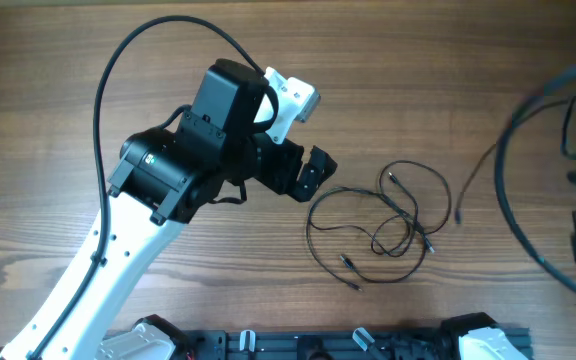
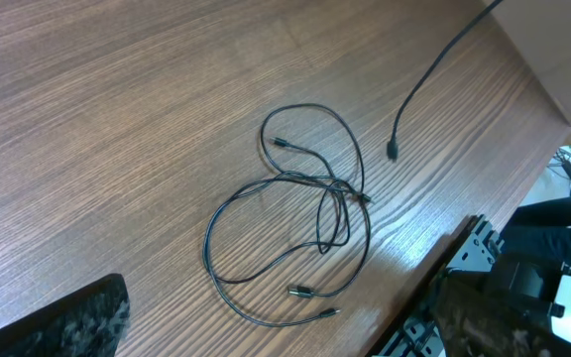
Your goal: Untangle cables
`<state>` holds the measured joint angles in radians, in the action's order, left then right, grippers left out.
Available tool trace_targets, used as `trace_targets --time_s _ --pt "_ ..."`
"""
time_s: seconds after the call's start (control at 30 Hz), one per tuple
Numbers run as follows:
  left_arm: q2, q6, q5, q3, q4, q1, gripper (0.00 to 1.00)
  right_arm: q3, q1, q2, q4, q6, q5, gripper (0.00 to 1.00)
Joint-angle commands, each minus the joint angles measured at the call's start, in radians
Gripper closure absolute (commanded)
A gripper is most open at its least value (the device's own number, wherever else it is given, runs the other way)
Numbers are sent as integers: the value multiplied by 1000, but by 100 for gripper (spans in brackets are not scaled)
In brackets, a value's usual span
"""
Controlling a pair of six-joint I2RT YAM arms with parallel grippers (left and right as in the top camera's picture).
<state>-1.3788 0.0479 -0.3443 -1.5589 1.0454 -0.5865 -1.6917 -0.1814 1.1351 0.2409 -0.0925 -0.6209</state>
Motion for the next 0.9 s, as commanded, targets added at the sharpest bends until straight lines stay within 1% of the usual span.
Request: trace_targets --time_s 0.0,0.1,0.2,0.27,0.37,0.4,0.5,0.67,0.7,0.77,0.87 --pt "-11 13 6 -12 0 -1 0 -19 85 50 33 179 -175 96" --pt "-11 13 6 -12 0 -1 0 -19 209 76 122 137 -173 96" --pt "-11 13 6 -12 0 -1 0 -19 361 97 241 18 -108 96" --pt "-11 13 6 -12 0 -1 0 -19 465 105 313 -60 -5 96" --pt "-11 13 6 -12 0 -1 0 -19 655 118 398 -177 239 96" --pt "-11 13 6 -12 0 -1 0 -19 728 126 418 -214 349 96" --pt "-11 13 6 -12 0 -1 0 -19 858 146 446 -261 509 96" --pt "-11 13 6 -12 0 -1 0 -18 1056 186 480 -290 672 96" --pt "-11 13 6 -12 0 -1 0 -18 1095 195 487 -314 696 96" --pt "-11 13 6 -12 0 -1 0 -18 1141 205 489 -342 754 96" --pt "-11 13 6 -12 0 -1 0 -18 1212 225 467 -389 915 96"
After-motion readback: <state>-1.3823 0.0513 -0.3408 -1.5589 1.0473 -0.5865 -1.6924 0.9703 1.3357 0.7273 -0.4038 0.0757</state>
